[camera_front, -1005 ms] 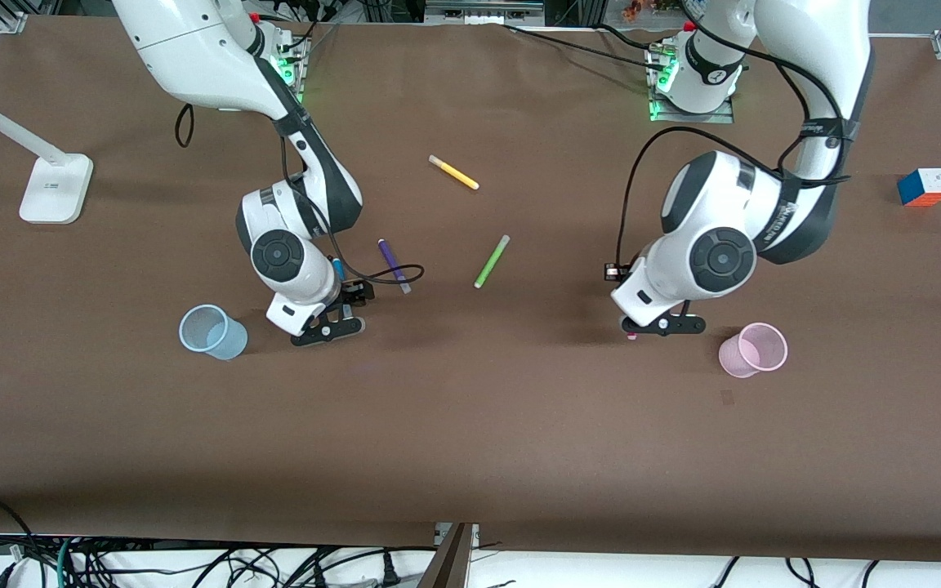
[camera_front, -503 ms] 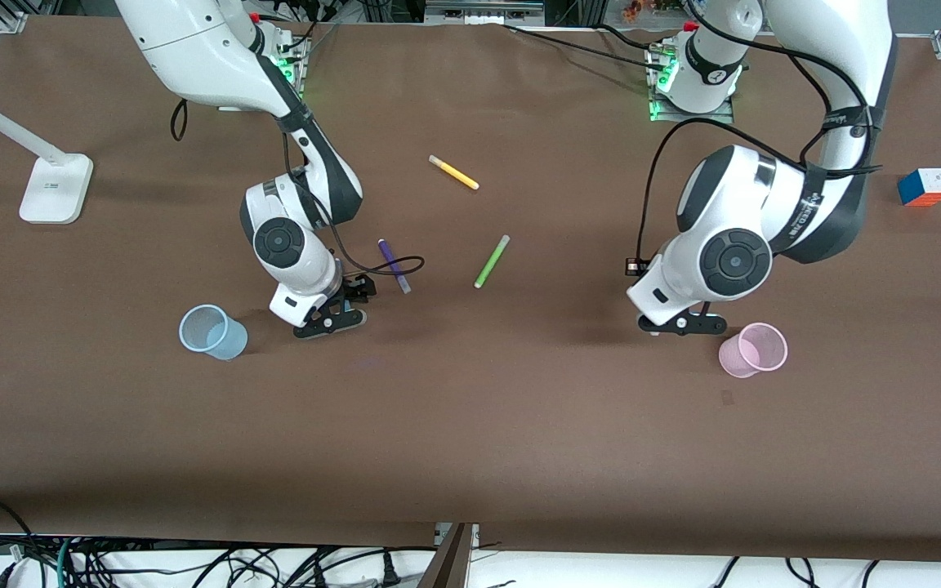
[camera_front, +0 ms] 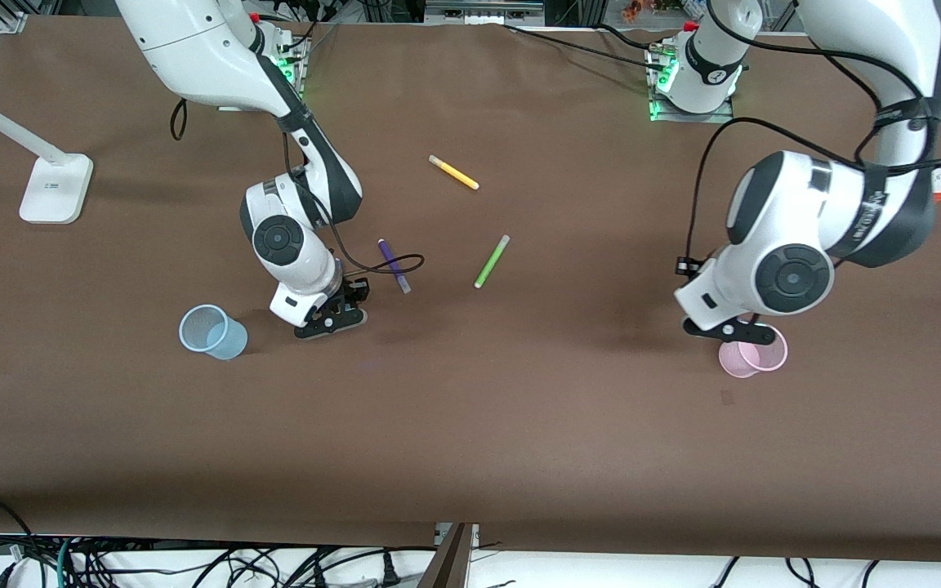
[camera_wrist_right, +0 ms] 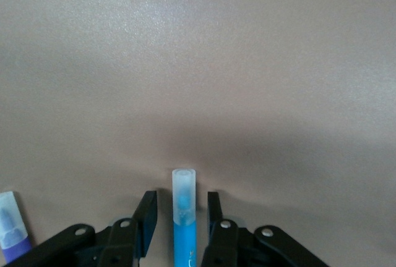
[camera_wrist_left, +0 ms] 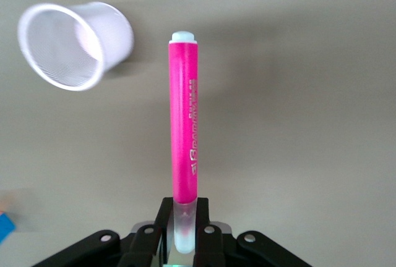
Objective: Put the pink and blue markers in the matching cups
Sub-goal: 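Carry the pink marker over the pink cup with the left gripper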
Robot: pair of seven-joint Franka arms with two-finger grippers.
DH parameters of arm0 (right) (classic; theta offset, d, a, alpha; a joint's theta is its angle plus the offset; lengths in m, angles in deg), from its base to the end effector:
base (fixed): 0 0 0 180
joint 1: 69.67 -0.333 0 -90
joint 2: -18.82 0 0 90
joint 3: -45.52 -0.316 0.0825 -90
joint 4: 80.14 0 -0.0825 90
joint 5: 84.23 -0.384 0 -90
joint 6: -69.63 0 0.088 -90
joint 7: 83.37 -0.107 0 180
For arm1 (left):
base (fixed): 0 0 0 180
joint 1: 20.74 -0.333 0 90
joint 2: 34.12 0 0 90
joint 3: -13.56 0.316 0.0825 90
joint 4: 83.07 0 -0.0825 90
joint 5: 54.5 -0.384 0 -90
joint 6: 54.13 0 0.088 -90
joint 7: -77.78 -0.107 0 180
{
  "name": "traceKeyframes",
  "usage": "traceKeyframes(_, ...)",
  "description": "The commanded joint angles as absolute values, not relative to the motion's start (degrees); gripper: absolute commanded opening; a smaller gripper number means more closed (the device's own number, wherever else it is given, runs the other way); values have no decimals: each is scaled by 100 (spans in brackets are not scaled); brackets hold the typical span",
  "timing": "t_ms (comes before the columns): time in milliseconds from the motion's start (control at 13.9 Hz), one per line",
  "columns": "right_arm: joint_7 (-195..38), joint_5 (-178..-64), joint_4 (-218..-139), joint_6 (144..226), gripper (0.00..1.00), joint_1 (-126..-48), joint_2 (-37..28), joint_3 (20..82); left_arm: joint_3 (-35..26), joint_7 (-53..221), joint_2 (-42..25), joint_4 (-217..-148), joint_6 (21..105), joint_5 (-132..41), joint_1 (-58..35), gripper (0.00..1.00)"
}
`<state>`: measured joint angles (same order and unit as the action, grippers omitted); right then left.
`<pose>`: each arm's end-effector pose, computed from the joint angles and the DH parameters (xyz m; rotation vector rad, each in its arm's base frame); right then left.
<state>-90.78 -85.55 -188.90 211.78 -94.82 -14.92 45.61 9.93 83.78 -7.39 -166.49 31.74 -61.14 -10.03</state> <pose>0.5713 0.2671 0.1880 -3.0977 -0.4525 0.0149 0.6258 -0.1403 0.3904 -2.9139 0.2356 0.5947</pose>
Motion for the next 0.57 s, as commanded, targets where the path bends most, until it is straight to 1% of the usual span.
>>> traceKeyframes(0,-8987,-8546,-19053,21315,40,-9480,-1414,4544,969,7658,-678,-16375,2980,-6407,-1378,0)
traceKeyframes(72,-8978,-8546,-19062,21333,37,-9480,-1414,4544,961,7490,-678,-16366,2980,-6486,-1510,0)
traceKeyframes(215,-8978,-8546,-19053,21342,27,-9480,-1440,4544,961,7322,-643,-16366,2937,-6679,-1748,0)
traceKeyframes(431,-8935,-8546,-19018,21368,0,-9480,-1423,4544,961,7304,-311,-16340,2910,-7398,-1732,0)
traceKeyframes(503,-8856,-8546,-18983,21351,0,-9480,-1388,4544,952,7286,-83,-16192,2901,-7775,-1705,0)
